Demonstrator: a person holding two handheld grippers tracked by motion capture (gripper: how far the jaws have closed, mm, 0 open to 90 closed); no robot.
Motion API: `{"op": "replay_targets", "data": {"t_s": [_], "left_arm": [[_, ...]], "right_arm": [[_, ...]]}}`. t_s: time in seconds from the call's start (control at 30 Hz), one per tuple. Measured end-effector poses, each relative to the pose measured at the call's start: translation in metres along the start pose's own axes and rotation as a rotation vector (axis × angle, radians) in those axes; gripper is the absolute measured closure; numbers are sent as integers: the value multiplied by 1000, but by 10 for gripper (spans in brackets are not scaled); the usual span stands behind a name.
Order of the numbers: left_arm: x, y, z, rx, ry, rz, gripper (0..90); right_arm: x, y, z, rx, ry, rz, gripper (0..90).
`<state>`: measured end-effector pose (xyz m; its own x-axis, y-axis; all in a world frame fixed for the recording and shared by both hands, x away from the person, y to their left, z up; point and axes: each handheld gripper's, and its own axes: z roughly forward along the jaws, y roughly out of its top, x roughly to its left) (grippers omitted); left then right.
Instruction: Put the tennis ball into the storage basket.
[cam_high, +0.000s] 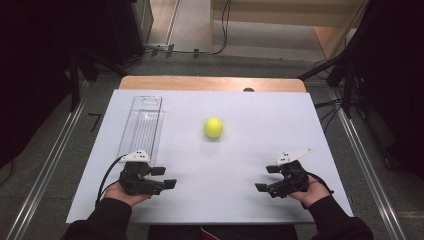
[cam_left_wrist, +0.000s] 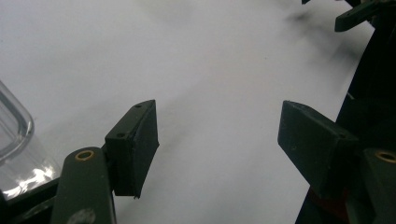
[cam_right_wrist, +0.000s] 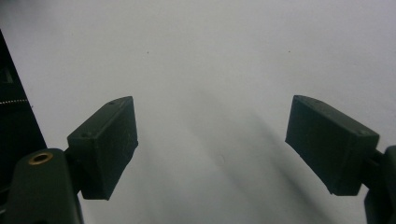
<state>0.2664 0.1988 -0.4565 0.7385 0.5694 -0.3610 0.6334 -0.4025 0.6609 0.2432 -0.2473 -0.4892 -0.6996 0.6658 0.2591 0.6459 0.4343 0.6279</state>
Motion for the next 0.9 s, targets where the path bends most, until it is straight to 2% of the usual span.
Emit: {"op": "replay_targets", "data": {"t_s": [0.1, 0.3, 0.47, 0.53, 0.73, 0.83, 0.9], "left_arm": [[-3, 5, -1, -12, -3, 10, 296], [-5, 11, 1, -21, -18, 1, 294], [-7, 16, 2, -29, -11, 2, 260], [-8, 18, 3, -29, 2, 7, 222], [-10, 25, 6, -31, 30, 19, 193], [-11, 27, 8, -35, 25, 12, 183], [-11, 29, 9, -30, 25, 9, 139]], "right_arm": [[0, 0, 0, -1, 2, 0, 148], [0, 0, -1, -1, 1, 2, 147], [0, 0, 0, -1, -1, 0, 148], [0, 0, -1, 0, -2, 3, 148], [0, 0, -1, -6, -4, 10, 148], [0, 0, -1, -5, -5, 9, 148], [-1, -1, -1, -8, -4, 7, 148]]}}
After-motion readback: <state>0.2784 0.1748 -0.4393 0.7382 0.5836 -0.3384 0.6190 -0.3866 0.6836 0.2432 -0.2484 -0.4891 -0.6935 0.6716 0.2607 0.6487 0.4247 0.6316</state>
